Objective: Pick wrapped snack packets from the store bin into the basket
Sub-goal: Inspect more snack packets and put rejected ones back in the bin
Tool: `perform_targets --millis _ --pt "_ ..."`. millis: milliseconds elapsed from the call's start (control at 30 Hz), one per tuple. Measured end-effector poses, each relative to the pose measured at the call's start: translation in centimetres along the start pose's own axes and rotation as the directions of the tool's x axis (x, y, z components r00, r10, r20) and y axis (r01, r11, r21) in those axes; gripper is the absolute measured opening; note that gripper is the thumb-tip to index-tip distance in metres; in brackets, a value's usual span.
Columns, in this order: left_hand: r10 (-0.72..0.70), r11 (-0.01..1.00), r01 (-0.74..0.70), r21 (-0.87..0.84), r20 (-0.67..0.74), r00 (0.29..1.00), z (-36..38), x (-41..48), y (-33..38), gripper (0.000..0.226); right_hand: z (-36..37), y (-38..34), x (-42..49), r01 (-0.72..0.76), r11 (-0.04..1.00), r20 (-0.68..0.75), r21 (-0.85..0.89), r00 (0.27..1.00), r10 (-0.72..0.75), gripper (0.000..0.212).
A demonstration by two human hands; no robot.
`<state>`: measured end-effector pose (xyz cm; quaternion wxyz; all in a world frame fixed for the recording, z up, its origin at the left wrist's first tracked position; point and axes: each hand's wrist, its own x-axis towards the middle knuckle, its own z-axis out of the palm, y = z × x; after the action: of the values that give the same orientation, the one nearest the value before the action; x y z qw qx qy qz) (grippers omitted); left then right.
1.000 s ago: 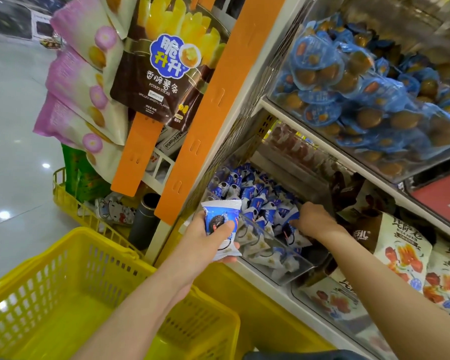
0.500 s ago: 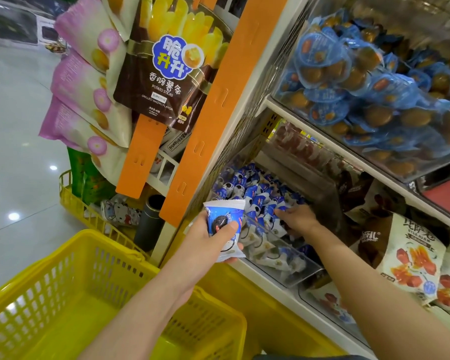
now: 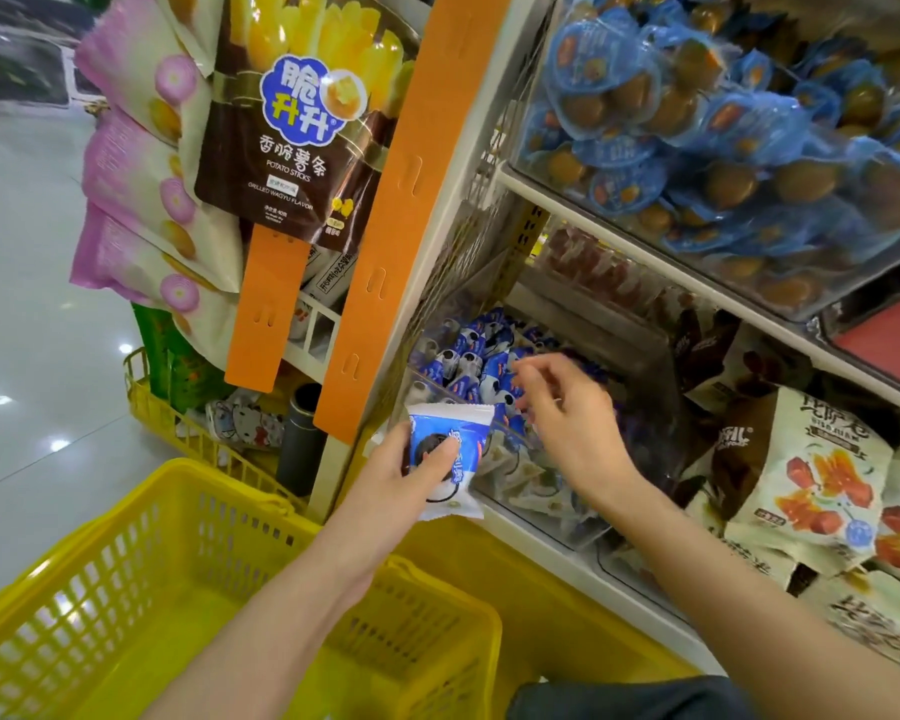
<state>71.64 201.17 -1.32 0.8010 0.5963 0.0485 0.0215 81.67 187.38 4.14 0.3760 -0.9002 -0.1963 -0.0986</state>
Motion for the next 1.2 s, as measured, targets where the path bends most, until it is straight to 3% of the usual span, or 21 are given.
perform_targets --millis 100,267,333,467,567,667,733,800,933,1033,1133,1200 --pt "0.025 0.997 -0.025 0.076 -0.007 1.0 0.0 -0.1 -0.5 0.026 1.2 -1.2 -3.3 0.007 0.989 0.147 0.149 0.989 -0.029 0.018" --pt "0.007 0.995 -0.003 0.096 -0.035 0.999 -0.1 -0.3 -1.7 0.015 2.9 -0.1 -4.9 -0.173 0.914 0.278 0.367 0.958 0.07 0.025" --pt "-0.007 0.996 0.013 0.087 -0.077 0.997 -0.3 -0.2 -2.1 0.007 3.3 0.5 -5.1 -0.174 0.921 0.29 0.348 0.954 0.071 0.02" --pt "0.012 0.99 0.018 0.14 -0.207 0.978 -1.0 0.3 -3.1 0.029 4.1 0.8 -5.3 -0.095 0.945 0.337 0.312 0.941 -0.016 0.021" --pt "0.024 0.981 0.02 0.192 -0.221 0.975 -1.4 0.6 -3.5 0.033 4.2 0.6 -5.4 0.097 0.985 0.304 0.14 0.943 -0.136 0.009" --pt "0.009 0.984 0.029 0.176 -0.212 0.977 -1.2 0.7 -3.6 0.03 3.9 0.8 -5.6 0.339 0.937 0.255 -0.087 0.917 -0.308 0.013" --pt "-0.01 0.989 0.04 0.139 -0.207 0.978 -1.0 0.7 -3.5 0.023 3.7 0.9 -5.6 0.353 0.932 0.209 -0.088 0.921 -0.329 0.011" --pt "-0.048 0.992 0.069 0.103 -0.193 0.98 -0.9 0.8 -3.4 0.011 3.7 0.9 -5.6 0.262 0.965 0.148 -0.002 0.954 -0.259 0.006" --pt "-0.093 0.987 0.119 0.111 -0.213 0.973 -1.1 0.8 -3.1 0.03 3.6 1.0 -5.2 -0.043 0.971 0.096 0.236 0.995 0.02 0.008" --pt "-0.067 0.996 0.051 -0.068 -0.257 0.964 -1.4 0.7 -2.8 0.047 3.5 0.9 -5.1 -0.208 0.9 0.142 0.384 0.976 0.165 0.014" --pt "-0.014 0.978 -0.048 -0.202 -0.294 0.956 -1.9 0.7 -2.4 0.043 3.3 0.6 -5.1 -0.311 0.801 0.249 0.512 0.946 0.209 0.01" --pt "0.027 0.982 -0.088 -0.168 -0.335 0.942 -2.2 0.6 -2.1 0.028 3.3 0.7 -5.1 -0.312 0.839 0.331 0.446 0.928 0.169 0.016"
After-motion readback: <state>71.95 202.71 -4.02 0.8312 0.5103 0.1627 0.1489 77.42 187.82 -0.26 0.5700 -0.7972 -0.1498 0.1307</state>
